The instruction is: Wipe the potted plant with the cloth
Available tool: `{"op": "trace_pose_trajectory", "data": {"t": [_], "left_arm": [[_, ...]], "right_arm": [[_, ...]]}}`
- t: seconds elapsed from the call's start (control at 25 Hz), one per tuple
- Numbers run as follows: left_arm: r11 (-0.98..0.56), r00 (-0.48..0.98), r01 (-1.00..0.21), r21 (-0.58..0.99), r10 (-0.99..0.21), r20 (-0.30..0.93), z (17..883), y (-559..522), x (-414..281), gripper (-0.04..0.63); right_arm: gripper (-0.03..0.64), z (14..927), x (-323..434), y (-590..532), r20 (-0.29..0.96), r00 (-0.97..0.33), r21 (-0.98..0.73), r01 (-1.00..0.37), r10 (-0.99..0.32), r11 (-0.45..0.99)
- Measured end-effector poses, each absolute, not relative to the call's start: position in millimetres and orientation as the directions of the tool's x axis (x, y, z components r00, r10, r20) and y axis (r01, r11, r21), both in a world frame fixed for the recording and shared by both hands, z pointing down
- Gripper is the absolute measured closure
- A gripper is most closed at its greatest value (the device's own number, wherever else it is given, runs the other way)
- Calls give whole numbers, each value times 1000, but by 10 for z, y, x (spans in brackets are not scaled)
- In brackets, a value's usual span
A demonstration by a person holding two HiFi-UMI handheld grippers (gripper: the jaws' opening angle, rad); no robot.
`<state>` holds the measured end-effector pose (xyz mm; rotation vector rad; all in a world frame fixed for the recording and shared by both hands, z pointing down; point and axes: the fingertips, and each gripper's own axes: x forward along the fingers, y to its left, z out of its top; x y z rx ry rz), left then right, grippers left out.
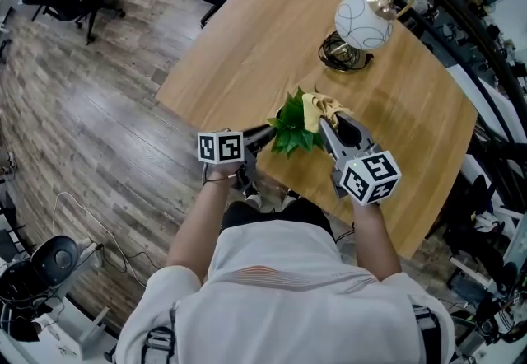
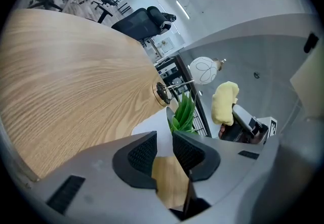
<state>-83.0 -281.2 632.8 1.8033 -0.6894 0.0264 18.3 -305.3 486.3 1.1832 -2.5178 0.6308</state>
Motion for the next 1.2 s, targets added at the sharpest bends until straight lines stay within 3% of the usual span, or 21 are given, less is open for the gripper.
{"op": "trace_pose_trajectory", "data": {"t": [0.4, 0.96, 1.08, 1.2], "left_arm": [[-168, 842, -420, 892, -438, 314, 6275, -2833, -822, 500], [-90, 844, -399, 913, -426, 327, 6419, -2814, -776, 514], [-77, 837, -397, 915, -439, 326, 6422, -2818, -787, 515], [-60, 831, -393, 918, -451, 326, 6424, -2814, -784, 517]], "right_arm": [[480, 5027, 212, -3073, 484, -597, -278, -798, -640, 535], [480, 4963, 98, -3177, 457, -619, -283, -782, -639, 555], [480, 4941, -238, -3245, 456, -689, -288, -713, -564, 639], [480, 5175, -525, -3239, 533, -710, -277, -660, -459, 698]]}}
